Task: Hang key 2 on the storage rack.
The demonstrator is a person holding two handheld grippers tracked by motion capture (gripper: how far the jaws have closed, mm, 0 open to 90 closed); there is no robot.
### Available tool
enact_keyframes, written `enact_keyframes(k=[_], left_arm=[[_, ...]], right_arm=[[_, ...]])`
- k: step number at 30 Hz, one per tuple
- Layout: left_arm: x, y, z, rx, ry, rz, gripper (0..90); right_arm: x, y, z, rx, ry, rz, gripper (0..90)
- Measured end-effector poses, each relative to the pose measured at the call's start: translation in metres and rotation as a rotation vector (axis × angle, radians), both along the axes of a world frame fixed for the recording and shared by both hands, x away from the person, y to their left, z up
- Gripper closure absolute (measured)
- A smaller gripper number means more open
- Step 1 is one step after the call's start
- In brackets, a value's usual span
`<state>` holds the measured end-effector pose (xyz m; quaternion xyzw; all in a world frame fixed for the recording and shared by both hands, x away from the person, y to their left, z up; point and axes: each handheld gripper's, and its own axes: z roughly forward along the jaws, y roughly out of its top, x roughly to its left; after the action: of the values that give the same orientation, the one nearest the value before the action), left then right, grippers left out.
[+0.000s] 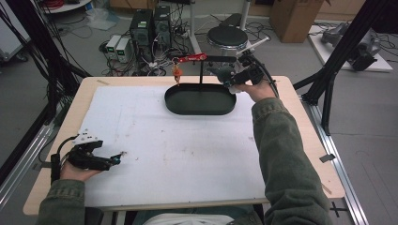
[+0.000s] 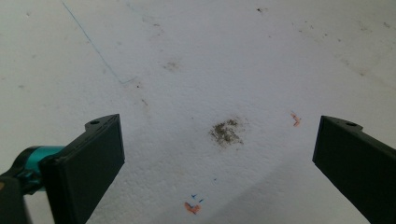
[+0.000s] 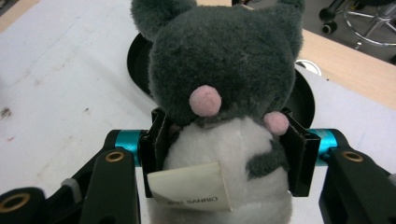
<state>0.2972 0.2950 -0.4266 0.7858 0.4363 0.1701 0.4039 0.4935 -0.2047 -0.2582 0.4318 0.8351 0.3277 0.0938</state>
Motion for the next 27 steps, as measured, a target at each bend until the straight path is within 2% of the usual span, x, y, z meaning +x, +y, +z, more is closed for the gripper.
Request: enact_keyframes(k=[5, 10, 14, 17, 18, 19, 20, 24, 25, 27], left_arm=[[0.0, 0.001, -0.001, -0.005, 0.0, 0.001, 2.5], [0.0, 0.002, -0.001, -0.004, 0.0, 0.004, 2.5], [0.002, 0.002, -0.003, 0.0, 0.008, -0.001, 2.5], [0.002, 0.001, -0.004, 0.006, 0.007, -0.008, 2.5], [0.002, 0.001, -0.004, 0.005, 0.008, -0.009, 2.5], [0.002, 0.001, -0.004, 0.003, 0.005, -0.007, 2.5], [0.002, 0.002, -0.004, 0.002, 0.007, -0.007, 2.5], [0.002, 0.002, -0.004, -0.001, 0.005, -0.005, 2.5], [0.003, 0.002, -0.004, 0.001, 0.004, -0.005, 2.5], [0.003, 0.003, -0.004, 0.0, 0.008, -0.001, 2.6]], right_arm=[[0.004, 0.004, 0.001, -0.011, -0.028, 0.002, 44.7], [0.01, 0.004, -0.001, -0.017, -0.022, -0.03, 44.7], [0.013, 0.003, 0.001, 0.014, -0.041, -0.041, 44.7], [0.016, 0.005, 0.002, 0.016, -0.039, -0.041, 44.7], [0.018, 0.006, 0.002, 0.028, -0.056, -0.039, 44.7], [0.017, 0.007, 0.003, 0.033, -0.047, -0.051, 44.7], [0.019, 0.008, 0.003, 0.054, -0.068, -0.044, 44.7], [0.023, 0.015, 0.004, 0.055, -0.06, -0.062, 44.7], [0.025, 0.016, 0.003, 0.062, -0.067, -0.058, 44.7], [0.026, 0.018, 0.001, 0.073, -0.053, -0.061, 44.7]])
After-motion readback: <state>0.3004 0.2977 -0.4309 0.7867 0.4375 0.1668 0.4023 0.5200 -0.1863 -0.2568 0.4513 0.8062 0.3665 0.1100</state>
